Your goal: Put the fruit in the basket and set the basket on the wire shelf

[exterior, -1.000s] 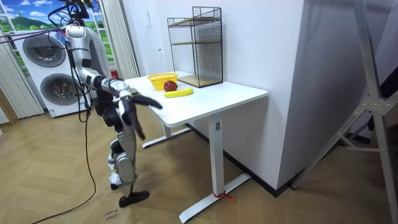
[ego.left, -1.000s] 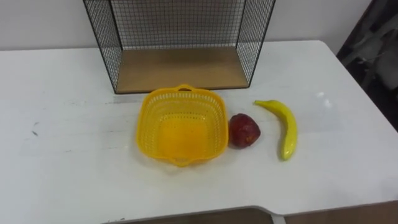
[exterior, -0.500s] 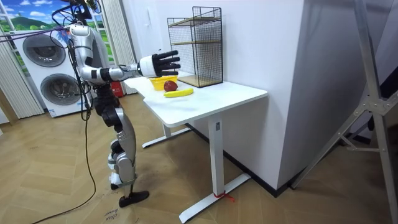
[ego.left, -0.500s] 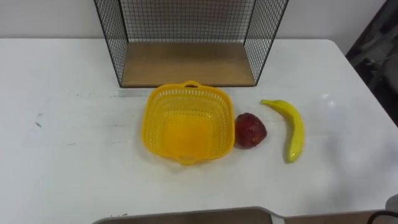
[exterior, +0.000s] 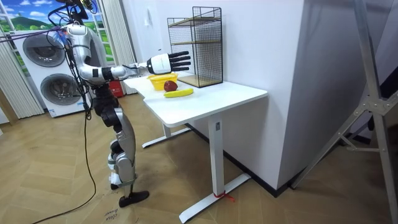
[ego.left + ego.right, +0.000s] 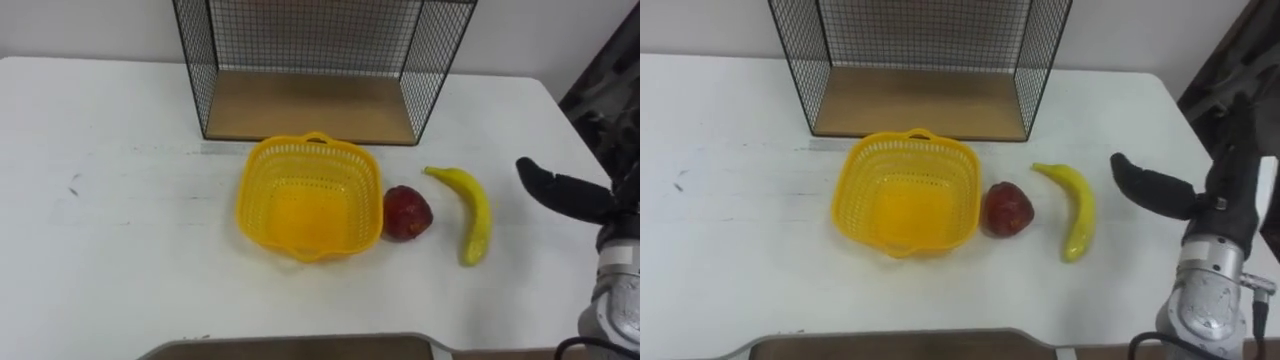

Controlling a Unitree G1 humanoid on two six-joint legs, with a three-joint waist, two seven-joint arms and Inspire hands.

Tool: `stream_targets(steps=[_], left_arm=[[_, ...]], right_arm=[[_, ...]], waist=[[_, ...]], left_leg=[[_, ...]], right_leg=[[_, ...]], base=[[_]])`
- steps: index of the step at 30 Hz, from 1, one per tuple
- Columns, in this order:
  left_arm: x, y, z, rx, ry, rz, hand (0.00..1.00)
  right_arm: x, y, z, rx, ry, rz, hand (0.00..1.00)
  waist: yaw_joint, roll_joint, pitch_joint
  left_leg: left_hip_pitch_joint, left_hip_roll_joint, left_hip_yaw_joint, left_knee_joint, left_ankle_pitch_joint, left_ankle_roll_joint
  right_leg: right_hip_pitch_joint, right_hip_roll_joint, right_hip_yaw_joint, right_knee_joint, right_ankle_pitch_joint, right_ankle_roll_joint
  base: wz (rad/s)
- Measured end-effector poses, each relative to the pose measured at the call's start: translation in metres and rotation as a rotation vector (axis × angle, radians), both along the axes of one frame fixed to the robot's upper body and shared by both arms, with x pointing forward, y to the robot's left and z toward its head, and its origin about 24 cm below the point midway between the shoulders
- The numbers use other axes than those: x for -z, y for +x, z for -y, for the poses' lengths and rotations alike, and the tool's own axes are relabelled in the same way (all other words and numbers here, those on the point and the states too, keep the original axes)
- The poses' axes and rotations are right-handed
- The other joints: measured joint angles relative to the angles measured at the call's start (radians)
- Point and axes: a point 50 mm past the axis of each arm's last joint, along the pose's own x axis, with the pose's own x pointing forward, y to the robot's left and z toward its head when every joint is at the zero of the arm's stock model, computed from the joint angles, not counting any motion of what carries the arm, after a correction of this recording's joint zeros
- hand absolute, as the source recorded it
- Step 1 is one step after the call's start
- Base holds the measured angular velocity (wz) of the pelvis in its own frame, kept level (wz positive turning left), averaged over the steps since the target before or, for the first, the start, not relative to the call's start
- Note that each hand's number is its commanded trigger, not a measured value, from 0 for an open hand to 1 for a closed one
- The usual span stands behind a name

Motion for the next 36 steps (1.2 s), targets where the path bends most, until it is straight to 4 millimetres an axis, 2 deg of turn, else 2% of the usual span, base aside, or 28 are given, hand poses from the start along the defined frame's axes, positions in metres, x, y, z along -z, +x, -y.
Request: stream_targets(steps=[11, 16, 25, 36], left_arm=[[0.001, 0.002, 0.001, 0.007, -0.035, -0.002, 0.00], [0.001, 0.008, 0.001, 0.011, -0.036, 0.011, 0.00], [0.001, 0.016, 0.001, 0.016, -0.035, 0.029, 0.00], [0.001, 0.019, 0.001, 0.018, -0.033, 0.036, 0.00]], right_arm=[[0.004, 0.006, -0.017, -0.197, -0.021, -0.052, 0.00], [0.009, 0.007, -0.023, -0.275, -0.091, -0.109, 0.00], [0.013, 0.007, -0.026, -0.346, -0.154, -0.178, 0.00], [0.014, 0.007, -0.028, -0.388, -0.177, -0.200, 0.00]], waist=[[-0.002, 0.004, -0.0014], [0.005, 0.003, -0.0022], [0.011, -0.010, -0.0102], [0.027, -0.016, -0.0067]], left_leg=[[-0.003, -0.001, -0.017, 0.002, 0.000, 0.000], [-0.004, -0.001, -0.020, 0.004, 0.000, 0.000], [-0.005, -0.001, -0.018, 0.007, 0.000, 0.000], [-0.009, -0.001, -0.019, 0.006, 0.000, 0.000]], right_leg=[[0.003, -0.002, -0.013, -0.001, 0.000, 0.000], [0.006, -0.003, -0.014, -0.001, 0.000, 0.000], [0.006, -0.003, -0.015, -0.001, 0.000, 0.000], [0.006, -0.003, -0.017, -0.008, 0.000, 0.000]], base=[[0.03], [0.01], [0.00], [0.00]])
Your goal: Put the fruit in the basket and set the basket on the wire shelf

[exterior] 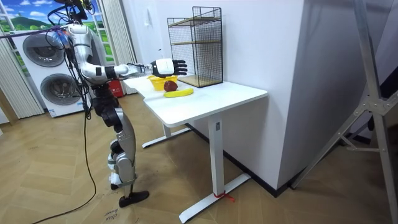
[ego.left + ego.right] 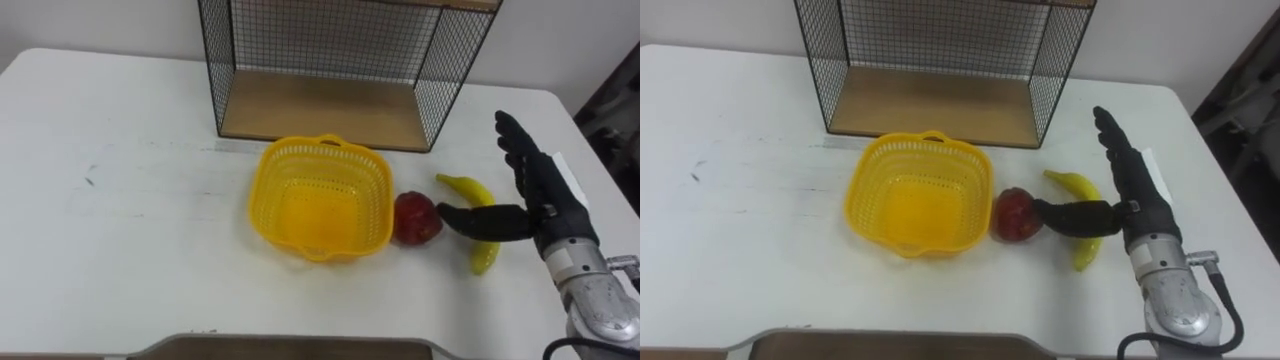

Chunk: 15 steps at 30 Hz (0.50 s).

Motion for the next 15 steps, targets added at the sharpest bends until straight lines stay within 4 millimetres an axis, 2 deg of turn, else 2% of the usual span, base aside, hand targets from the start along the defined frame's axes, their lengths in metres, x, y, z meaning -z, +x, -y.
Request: stream_targets(steps=[7, 15], left_arm=[[-0.001, 0.000, -0.002, 0.001, 0.005, -0.001, 0.00], [-0.001, -0.001, -0.003, 0.001, 0.012, -0.001, 0.00]], right_arm=[[0.006, 0.001, -0.012, -0.071, -0.012, -0.040, 0.00], [0.009, 0.001, -0.020, -0.132, -0.021, -0.065, 0.00]], waist=[[0.001, -0.002, 0.0027], [0.003, 0.004, 0.0020]], left_leg=[[-0.012, 0.000, -0.006, 0.002, 0.000, 0.000], [-0.020, 0.000, -0.025, 0.002, 0.000, 0.000]], right_leg=[[-0.004, 0.000, -0.003, -0.009, 0.002, 0.000], [-0.004, -0.001, -0.018, -0.009, 0.002, 0.000]], base=[[0.02], [0.06]])
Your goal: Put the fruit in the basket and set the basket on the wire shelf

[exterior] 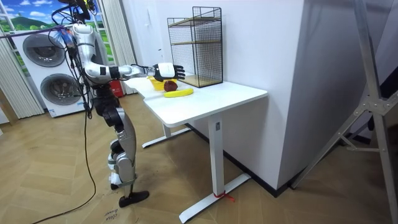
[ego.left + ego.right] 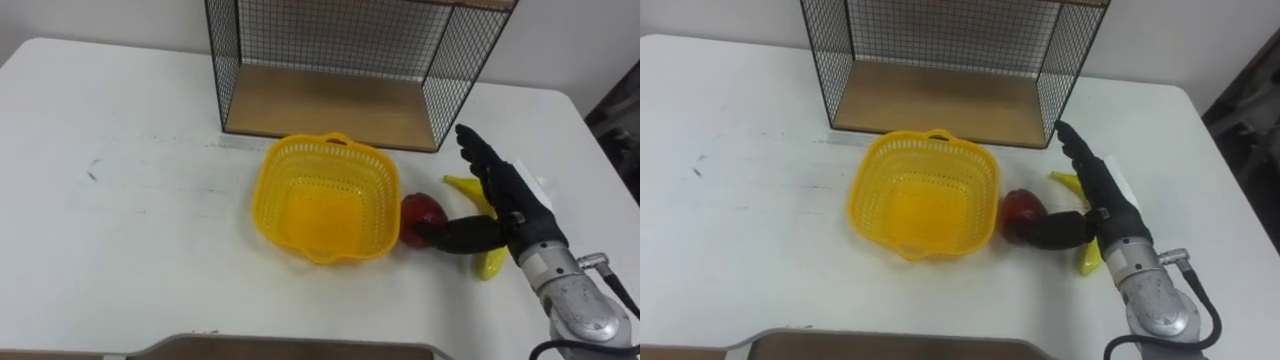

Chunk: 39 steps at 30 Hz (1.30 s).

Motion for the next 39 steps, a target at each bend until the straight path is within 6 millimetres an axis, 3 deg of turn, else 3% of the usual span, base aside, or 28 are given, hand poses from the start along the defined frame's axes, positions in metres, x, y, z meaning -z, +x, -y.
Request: stream_targets(steps=[26, 39], left_arm=[[0.000, 0.003, 0.000, 0.018, 0.023, 0.010, 0.00], [0.000, -0.002, -0.001, 0.018, 0.020, -0.005, 0.00]], right_arm=[[0.008, -0.001, -0.008, -0.072, -0.021, -0.052, 0.00], [0.037, -0.009, 0.001, -0.042, -0.030, -0.190, 0.00]], waist=[[0.001, 0.011, 0.0034], [0.009, 0.000, 0.0054]], left_leg=[[-0.006, 0.000, -0.003, 0.013, 0.000, 0.000], [-0.005, 0.000, -0.004, 0.015, 0.000, 0.000]], right_leg=[[0.003, -0.001, -0.006, 0.001, 0.002, -0.002], [0.004, -0.001, -0.007, 0.001, 0.003, -0.003]], base=[[0.00], [0.00]])
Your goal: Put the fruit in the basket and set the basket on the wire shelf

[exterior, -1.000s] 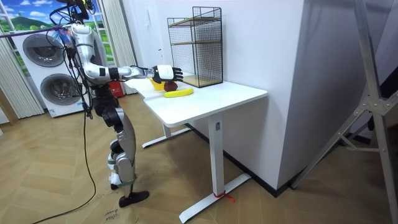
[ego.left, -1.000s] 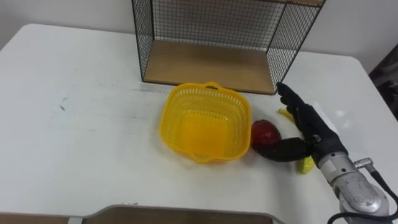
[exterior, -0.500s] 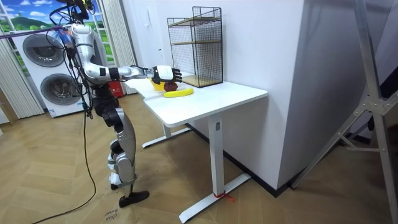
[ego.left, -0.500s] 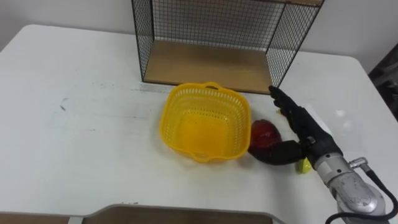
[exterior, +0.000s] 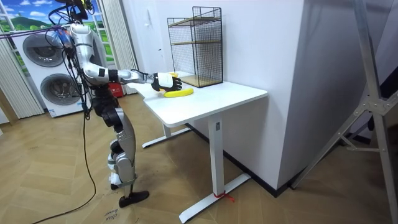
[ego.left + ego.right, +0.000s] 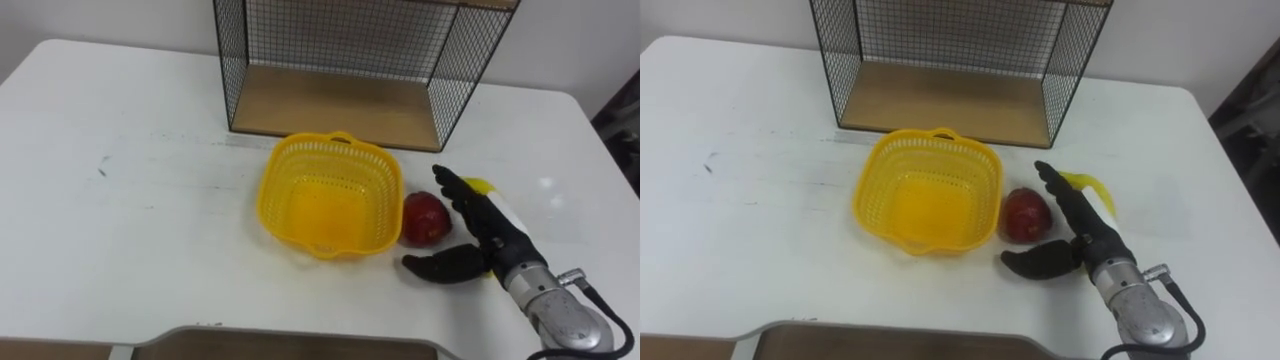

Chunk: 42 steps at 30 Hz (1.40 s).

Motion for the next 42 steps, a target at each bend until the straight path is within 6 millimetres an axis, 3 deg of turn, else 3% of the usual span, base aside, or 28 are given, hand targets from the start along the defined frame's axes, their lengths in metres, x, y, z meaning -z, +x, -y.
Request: stream_targets(steps=[42], left_arm=[[0.002, -0.004, 0.002, 0.012, -0.054, -0.071, 0.00]], right_arm=[[0.013, 0.006, 0.005, -0.007, -0.057, -0.060, 0.00]], waist=[[0.012, -0.008, -0.0008]], left_leg=[[0.001, -0.001, -0.017, 0.017, 0.000, 0.000]], right_leg=[[0.017, -0.002, -0.015, -0.001, 0.003, -0.002]], base=[[0.00]])
